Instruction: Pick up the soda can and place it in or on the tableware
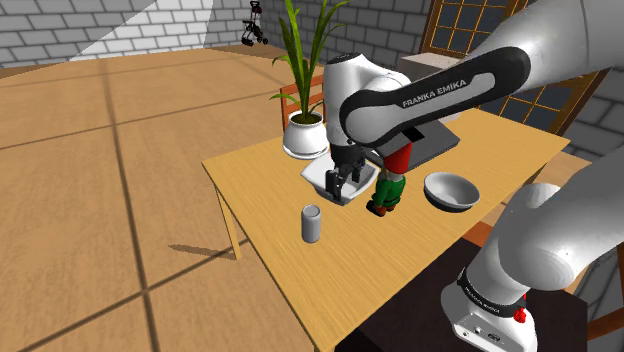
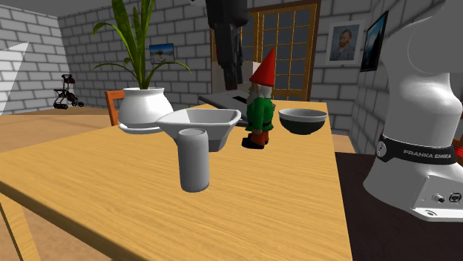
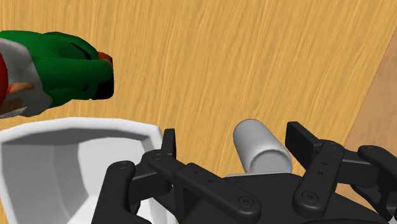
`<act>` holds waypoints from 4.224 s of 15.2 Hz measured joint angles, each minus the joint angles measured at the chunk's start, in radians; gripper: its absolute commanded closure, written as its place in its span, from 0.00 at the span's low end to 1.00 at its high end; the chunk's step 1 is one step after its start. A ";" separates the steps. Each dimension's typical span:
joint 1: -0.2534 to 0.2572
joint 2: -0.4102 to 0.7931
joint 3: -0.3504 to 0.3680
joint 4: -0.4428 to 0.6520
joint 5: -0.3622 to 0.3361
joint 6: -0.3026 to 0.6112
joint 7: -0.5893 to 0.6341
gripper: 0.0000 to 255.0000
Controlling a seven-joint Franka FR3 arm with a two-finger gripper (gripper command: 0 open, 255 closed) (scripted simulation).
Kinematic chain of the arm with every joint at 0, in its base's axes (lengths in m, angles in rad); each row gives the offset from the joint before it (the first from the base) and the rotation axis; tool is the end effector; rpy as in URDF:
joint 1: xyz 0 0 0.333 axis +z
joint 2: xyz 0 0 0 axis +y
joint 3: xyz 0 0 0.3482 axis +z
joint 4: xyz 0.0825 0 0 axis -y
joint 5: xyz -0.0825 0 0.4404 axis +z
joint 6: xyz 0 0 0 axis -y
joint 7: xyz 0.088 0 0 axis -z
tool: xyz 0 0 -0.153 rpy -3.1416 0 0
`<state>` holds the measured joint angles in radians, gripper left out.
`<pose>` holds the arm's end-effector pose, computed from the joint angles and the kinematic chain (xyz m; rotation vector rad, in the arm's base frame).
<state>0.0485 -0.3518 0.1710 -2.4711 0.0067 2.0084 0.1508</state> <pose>0.4367 0.0953 0.3651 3.0639 0.0794 -0.1599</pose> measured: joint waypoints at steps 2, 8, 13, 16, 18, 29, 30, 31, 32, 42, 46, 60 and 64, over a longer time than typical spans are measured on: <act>0.005 0.070 0.020 0.021 -0.002 0.053 0.030 0.00; 0.019 0.302 0.067 0.117 -0.042 0.198 0.126 0.00; 0.026 0.370 0.075 0.124 -0.062 0.259 0.157 0.00; 0.024 0.402 0.072 0.110 -0.076 0.304 0.164 0.00; 0.024 0.409 0.072 0.103 -0.079 0.319 0.167 0.00; 0.024 0.411 0.072 0.101 -0.079 0.324 0.167 1.00; 0.024 0.411 0.072 0.101 -0.079 0.324 0.167 1.00; 0.024 0.411 0.072 0.101 -0.079 0.323 0.167 1.00; 0.024 0.411 0.072 0.101 -0.079 0.323 0.168 1.00; 0.024 0.342 0.073 0.127 -0.053 0.231 0.146 1.00; 0.023 0.309 0.072 0.151 -0.041 0.175 0.135 1.00; 0.024 0.207 0.067 0.241 -0.013 -0.014 0.108 1.00; 0.025 0.196 0.066 0.284 -0.010 -0.067 0.106 1.00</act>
<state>0.0732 -0.1557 0.2371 -2.1872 -0.0034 1.9410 0.2572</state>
